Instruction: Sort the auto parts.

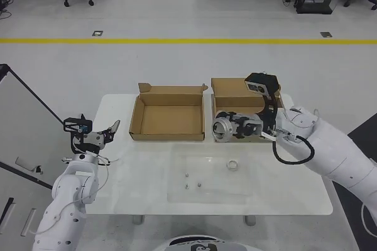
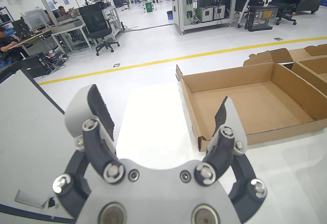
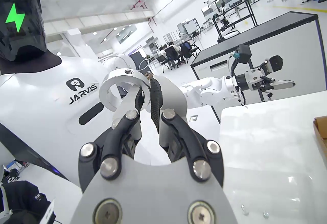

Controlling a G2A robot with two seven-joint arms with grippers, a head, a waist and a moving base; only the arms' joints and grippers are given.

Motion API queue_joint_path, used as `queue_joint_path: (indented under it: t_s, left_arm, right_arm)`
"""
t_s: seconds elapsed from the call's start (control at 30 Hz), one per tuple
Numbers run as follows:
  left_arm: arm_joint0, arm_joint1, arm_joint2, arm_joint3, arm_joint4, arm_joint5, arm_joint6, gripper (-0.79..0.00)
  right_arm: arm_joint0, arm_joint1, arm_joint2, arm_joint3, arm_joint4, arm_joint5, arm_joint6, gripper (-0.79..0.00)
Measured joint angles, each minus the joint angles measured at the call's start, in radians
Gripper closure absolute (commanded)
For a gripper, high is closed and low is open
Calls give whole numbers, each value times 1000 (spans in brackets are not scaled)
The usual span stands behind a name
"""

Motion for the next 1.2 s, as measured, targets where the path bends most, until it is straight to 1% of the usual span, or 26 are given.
queue_joint_path:
  t_s: [0.27, 0.37, 0.53, 0.77, 1.0, 1.1, 1.2]
  left_arm:
    - [0, 0, 0, 0, 0, 0, 0, -785]
    - [0, 0, 0, 0, 0, 0, 0, -785]
    - [0, 0, 0, 0, 0, 0, 0, -785]
    - [0, 0, 0, 0, 0, 0, 0, -785]
    - [0, 0, 0, 0, 0, 0, 0, -785]
    - [0, 0, 0, 0, 0, 0, 0, -785]
    - [0, 0, 0, 0, 0, 0, 0, -785]
  right_arm:
    - [-7, -1, 3, -10, 4, 7, -10, 0]
    - [-33, -6, 15, -51, 56, 24, -29, 0]
    - [-61, -16, 32, -101, 235, 56, 56, 0]
    - [-111, -42, 90, -157, 503, 167, 166, 0]
    - [-206, -91, 217, -153, 778, 322, 322, 0]
    - [-248, -118, 271, -141, 872, 389, 389, 0]
    - [-279, -145, 317, -123, 926, 443, 443, 0]
